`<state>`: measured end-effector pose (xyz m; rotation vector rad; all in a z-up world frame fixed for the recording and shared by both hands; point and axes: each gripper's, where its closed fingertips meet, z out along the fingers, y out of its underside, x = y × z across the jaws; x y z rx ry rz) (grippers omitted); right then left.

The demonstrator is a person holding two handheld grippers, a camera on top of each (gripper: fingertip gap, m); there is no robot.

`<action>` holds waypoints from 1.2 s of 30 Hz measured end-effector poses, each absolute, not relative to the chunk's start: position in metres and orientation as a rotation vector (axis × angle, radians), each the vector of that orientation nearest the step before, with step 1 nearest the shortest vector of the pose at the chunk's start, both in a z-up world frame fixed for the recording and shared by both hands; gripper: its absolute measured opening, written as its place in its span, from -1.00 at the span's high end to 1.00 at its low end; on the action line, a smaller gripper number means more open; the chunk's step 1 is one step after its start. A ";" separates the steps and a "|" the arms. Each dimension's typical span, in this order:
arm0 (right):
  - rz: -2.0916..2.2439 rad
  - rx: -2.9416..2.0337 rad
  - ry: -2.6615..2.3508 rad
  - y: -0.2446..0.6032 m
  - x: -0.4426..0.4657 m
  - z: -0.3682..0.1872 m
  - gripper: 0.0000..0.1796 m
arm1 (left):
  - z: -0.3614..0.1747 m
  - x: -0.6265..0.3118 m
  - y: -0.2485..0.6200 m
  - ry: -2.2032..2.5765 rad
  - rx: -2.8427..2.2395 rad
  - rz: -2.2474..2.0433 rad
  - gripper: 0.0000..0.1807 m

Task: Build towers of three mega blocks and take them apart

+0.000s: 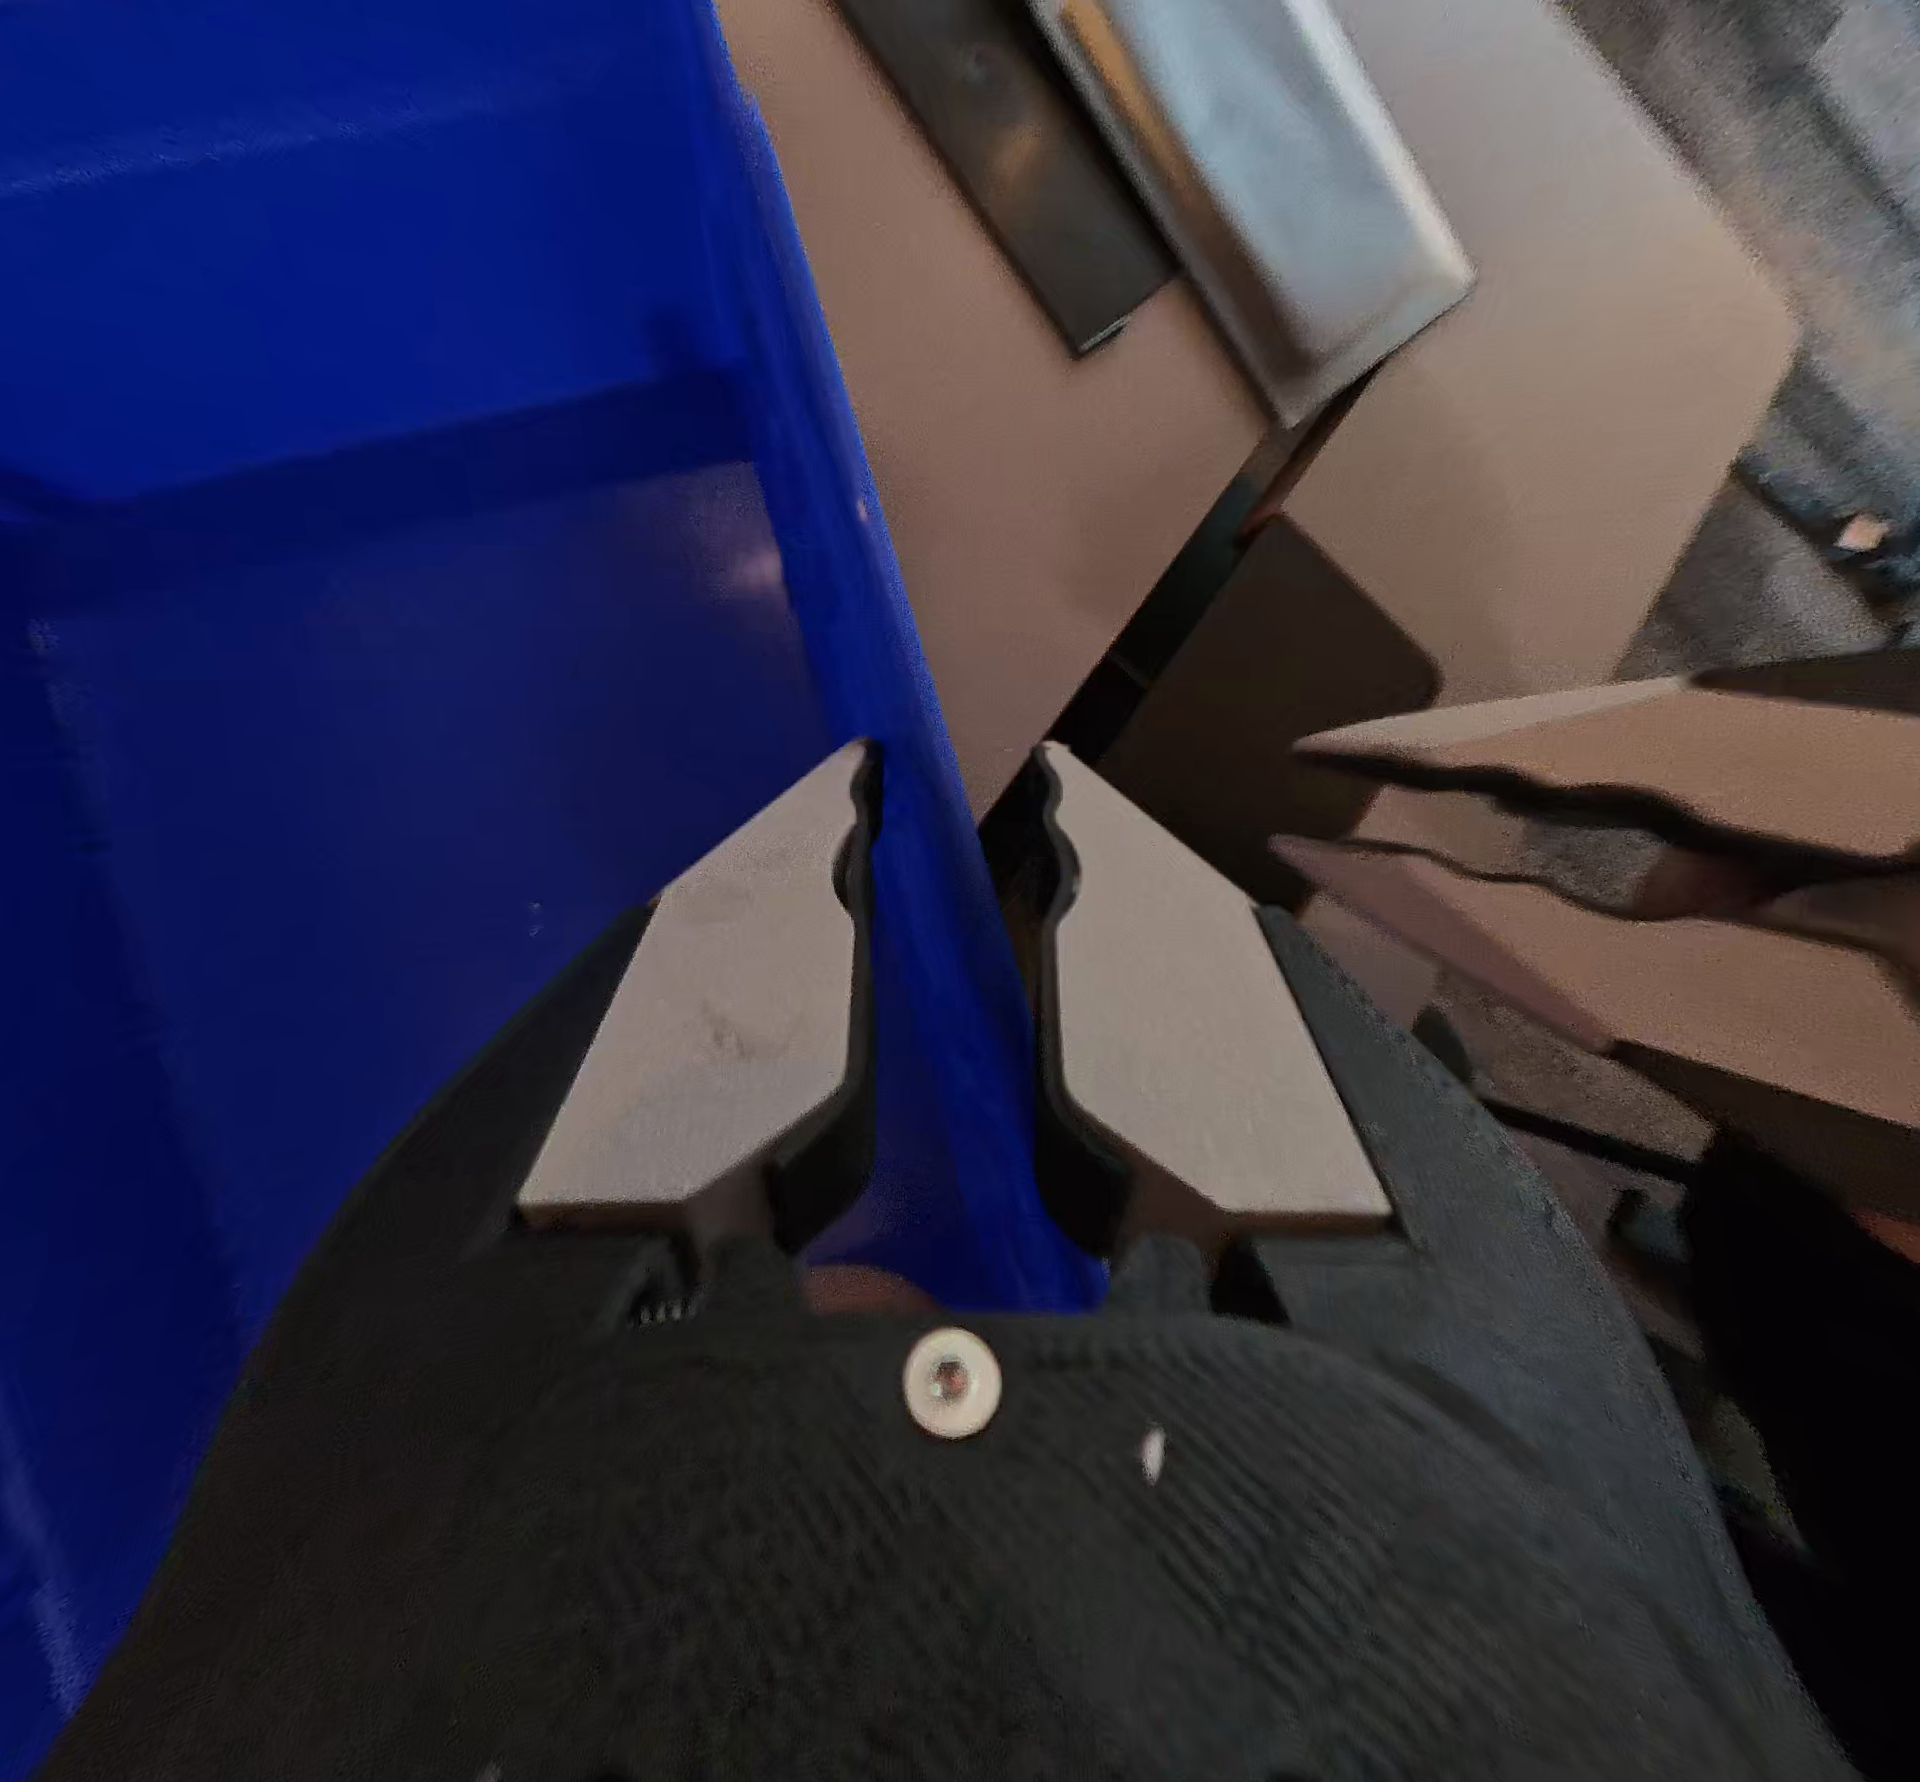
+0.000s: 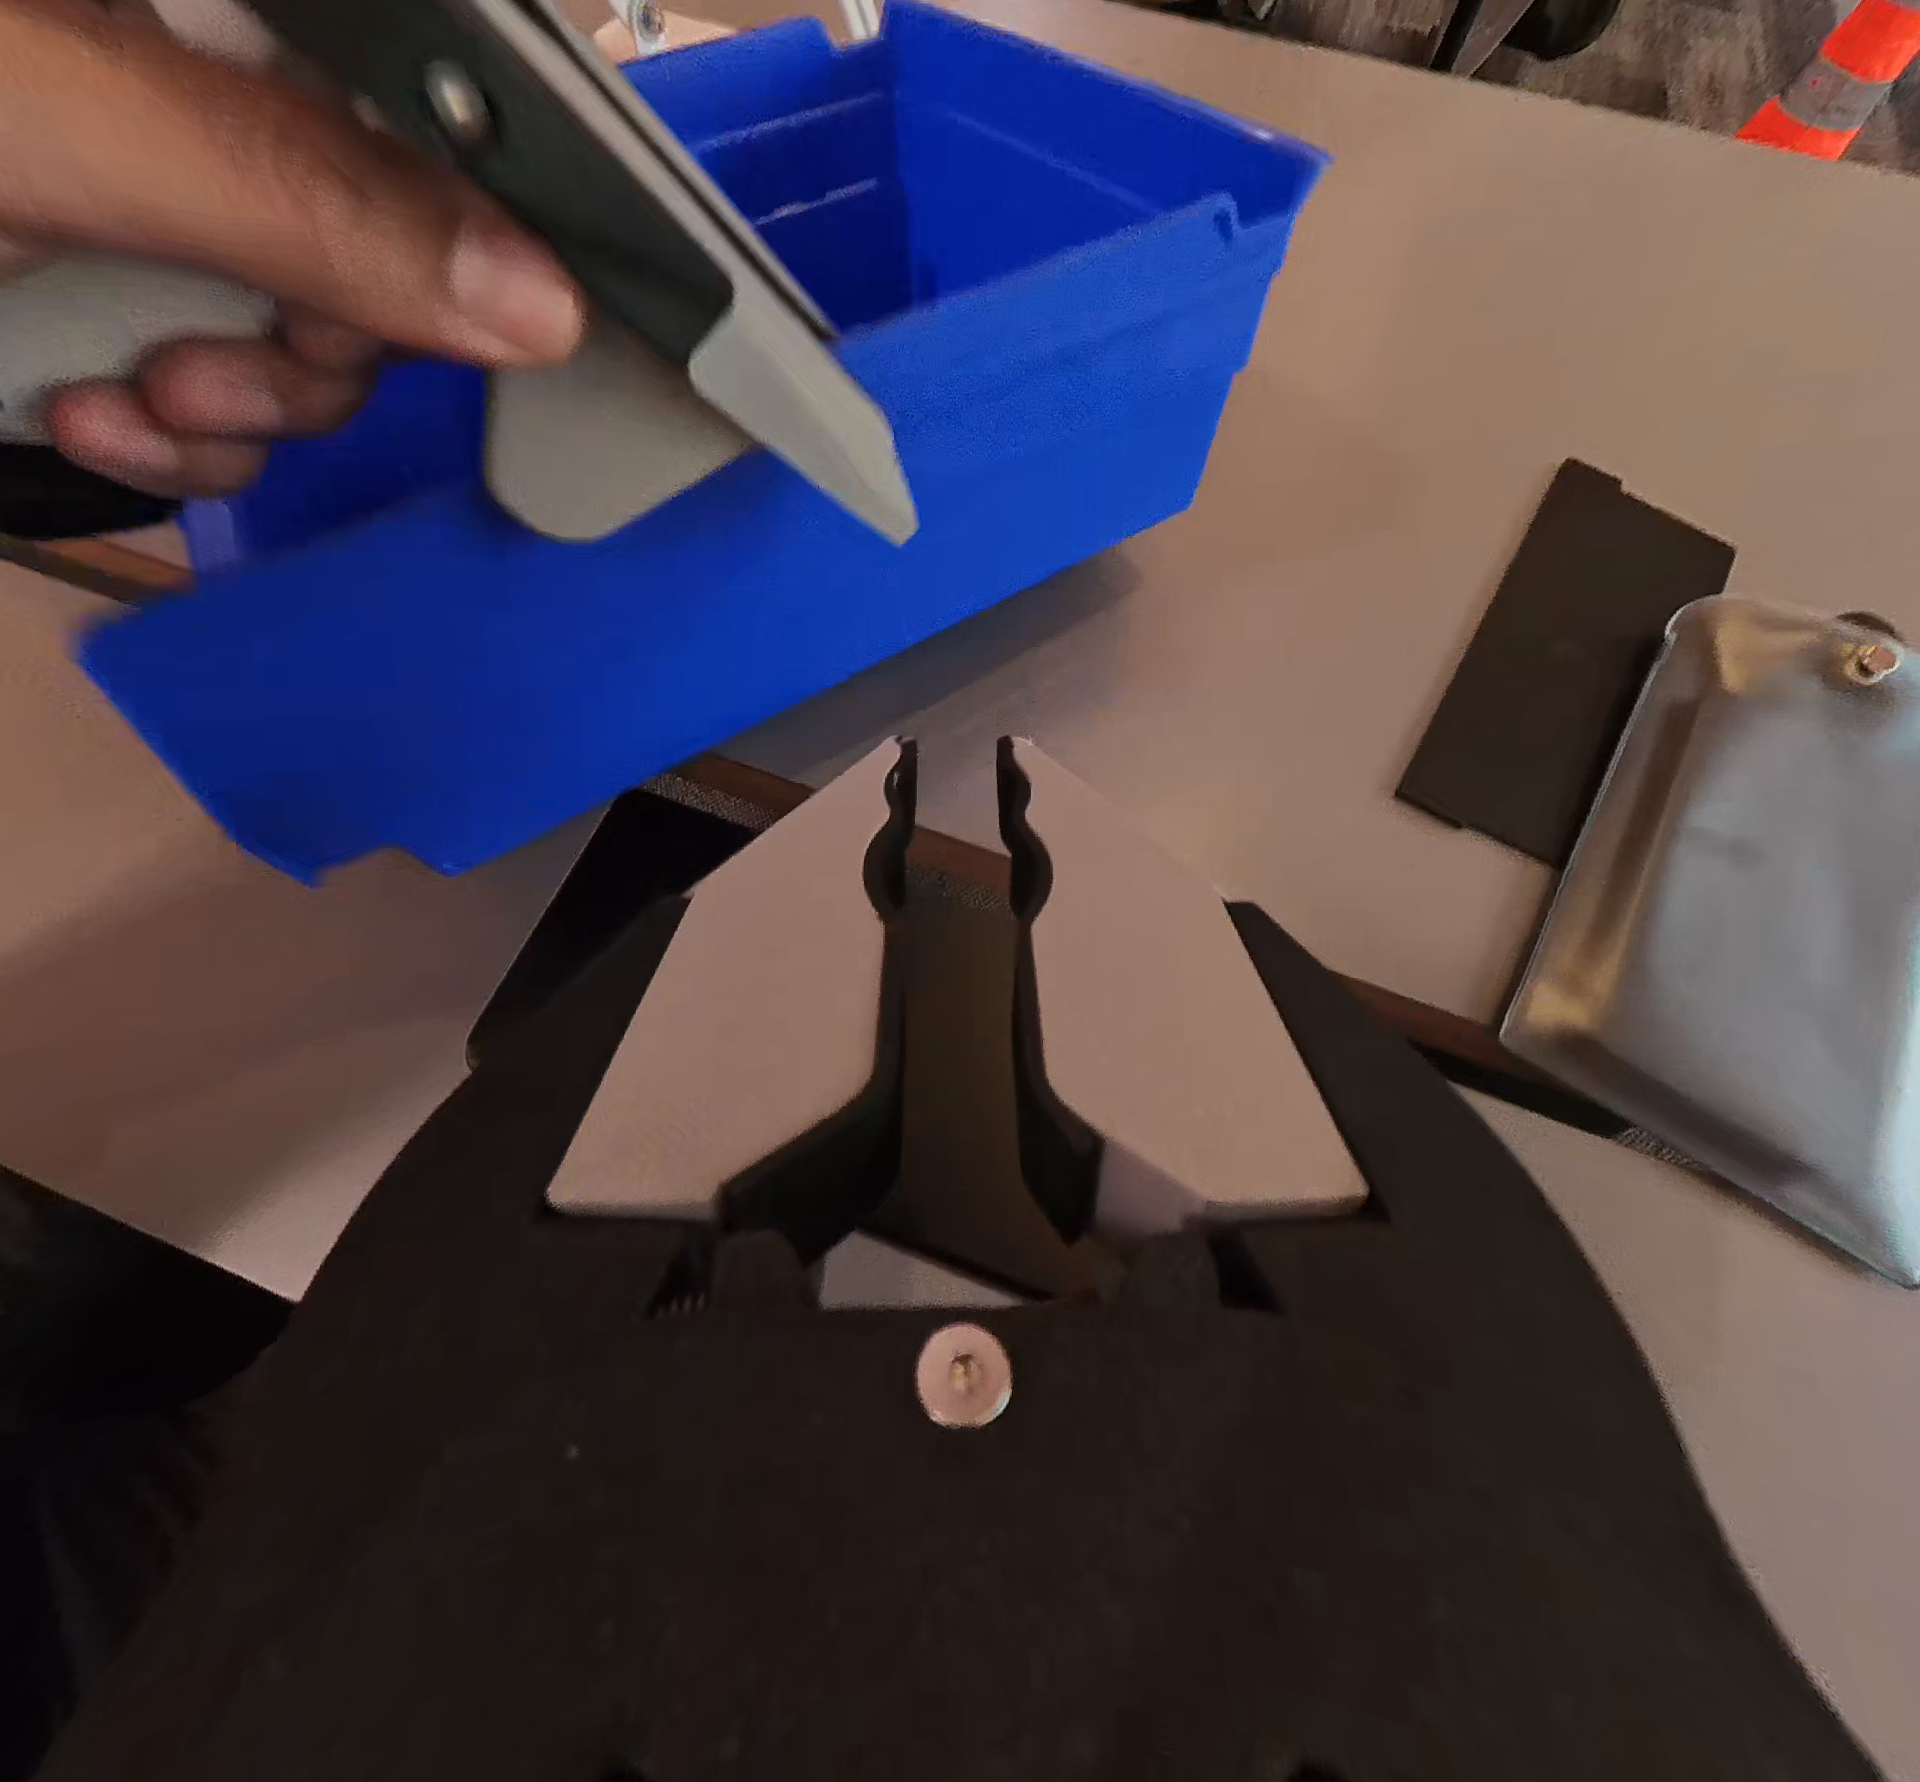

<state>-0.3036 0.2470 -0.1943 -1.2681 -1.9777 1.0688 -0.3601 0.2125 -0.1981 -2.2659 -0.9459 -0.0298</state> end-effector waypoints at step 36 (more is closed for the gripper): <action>0.849 -1.304 -2.171 0.186 -0.305 -0.246 1.00 | -0.287 -0.305 -0.203 -1.313 -1.886 0.304 1.00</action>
